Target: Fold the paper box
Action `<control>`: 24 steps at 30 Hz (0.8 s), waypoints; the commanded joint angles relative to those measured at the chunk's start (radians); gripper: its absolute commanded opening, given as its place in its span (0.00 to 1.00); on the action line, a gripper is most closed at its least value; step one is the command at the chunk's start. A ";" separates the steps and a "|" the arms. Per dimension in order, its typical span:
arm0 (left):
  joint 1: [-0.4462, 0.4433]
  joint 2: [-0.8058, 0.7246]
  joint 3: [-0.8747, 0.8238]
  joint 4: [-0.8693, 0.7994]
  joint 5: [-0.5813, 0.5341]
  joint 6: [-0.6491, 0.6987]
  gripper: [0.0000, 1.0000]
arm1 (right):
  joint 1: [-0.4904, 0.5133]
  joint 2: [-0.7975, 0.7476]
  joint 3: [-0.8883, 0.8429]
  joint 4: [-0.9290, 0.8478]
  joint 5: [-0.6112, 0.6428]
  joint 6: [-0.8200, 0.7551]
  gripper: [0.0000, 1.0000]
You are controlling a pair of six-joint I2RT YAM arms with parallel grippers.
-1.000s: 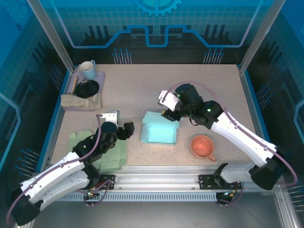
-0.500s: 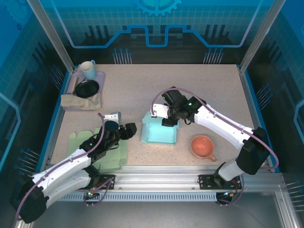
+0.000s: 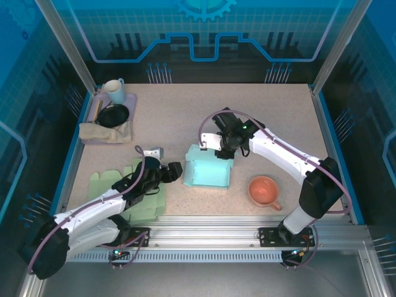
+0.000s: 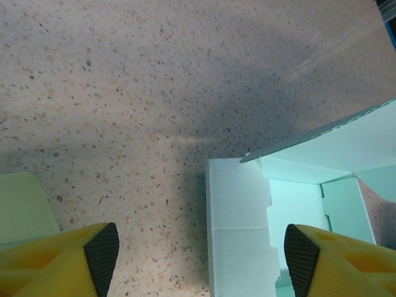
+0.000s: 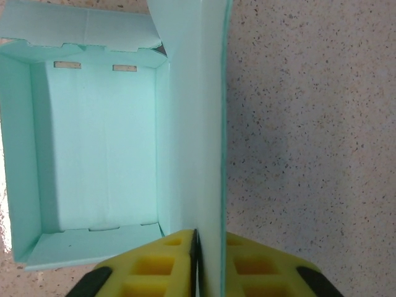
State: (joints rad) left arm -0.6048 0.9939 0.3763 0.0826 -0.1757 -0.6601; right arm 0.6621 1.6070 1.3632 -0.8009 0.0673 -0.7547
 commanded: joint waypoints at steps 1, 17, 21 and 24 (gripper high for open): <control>0.007 0.056 -0.009 0.052 0.032 -0.034 0.72 | -0.007 -0.029 -0.010 0.006 -0.006 -0.009 0.10; -0.025 0.310 0.036 0.206 0.139 -0.067 0.65 | -0.009 -0.056 -0.052 0.055 0.016 -0.002 0.04; -0.053 0.335 0.048 0.221 0.133 -0.073 0.63 | -0.014 -0.048 -0.050 0.056 0.020 0.006 0.04; -0.074 0.356 0.062 0.230 0.127 -0.081 0.61 | -0.013 -0.041 -0.049 0.055 0.027 0.012 0.04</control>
State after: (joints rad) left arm -0.6621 1.3296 0.4046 0.2752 -0.0616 -0.7250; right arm 0.6601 1.5745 1.3216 -0.7517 0.0814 -0.7601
